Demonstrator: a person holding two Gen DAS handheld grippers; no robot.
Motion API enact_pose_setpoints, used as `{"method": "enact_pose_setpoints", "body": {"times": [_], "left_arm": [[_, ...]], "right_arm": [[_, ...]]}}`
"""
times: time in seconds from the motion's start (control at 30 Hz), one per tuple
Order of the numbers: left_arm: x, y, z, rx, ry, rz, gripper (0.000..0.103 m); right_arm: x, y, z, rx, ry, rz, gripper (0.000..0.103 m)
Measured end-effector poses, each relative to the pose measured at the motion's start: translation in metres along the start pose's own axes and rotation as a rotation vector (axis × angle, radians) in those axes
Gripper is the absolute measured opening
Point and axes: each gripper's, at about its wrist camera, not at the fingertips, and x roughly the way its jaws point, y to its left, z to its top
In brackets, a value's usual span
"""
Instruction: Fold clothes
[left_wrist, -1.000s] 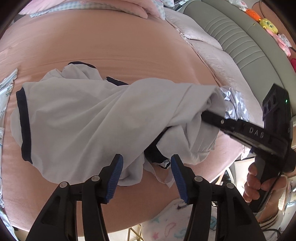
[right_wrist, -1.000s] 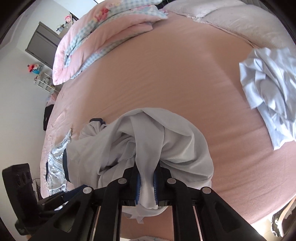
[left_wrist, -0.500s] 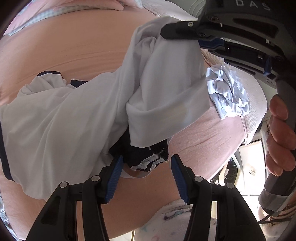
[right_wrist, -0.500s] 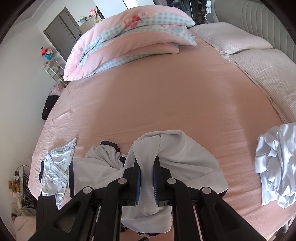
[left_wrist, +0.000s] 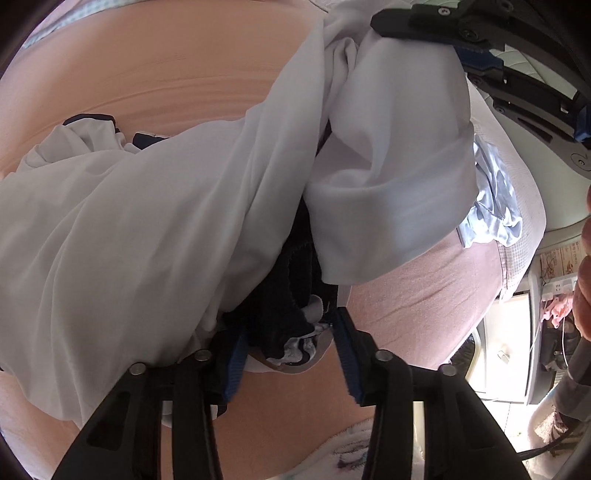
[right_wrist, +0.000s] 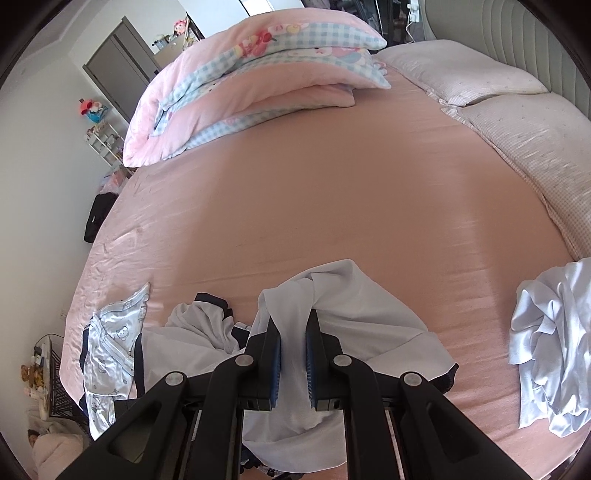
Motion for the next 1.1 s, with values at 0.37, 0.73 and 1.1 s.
{"method": "enact_pose_setpoints", "body": {"times": [0.37,0.73,1.1], "left_arm": [[-0.021,0.012,-0.006,-0.057,-0.070,-0.023,0.016],[-0.046,0.021,-0.002,-0.068,-0.101,-0.047,0.016],[-0.047,0.007,-0.004,-0.044,-0.102,-0.059,0.016]], "right_arm": [[0.000,0.011,-0.023,-0.049,0.090,-0.106,0.070],[-0.026,0.001,-0.069,0.203,0.115,0.051,0.071],[0.007,-0.015,-0.103,0.492,0.188,0.245,0.071]]}}
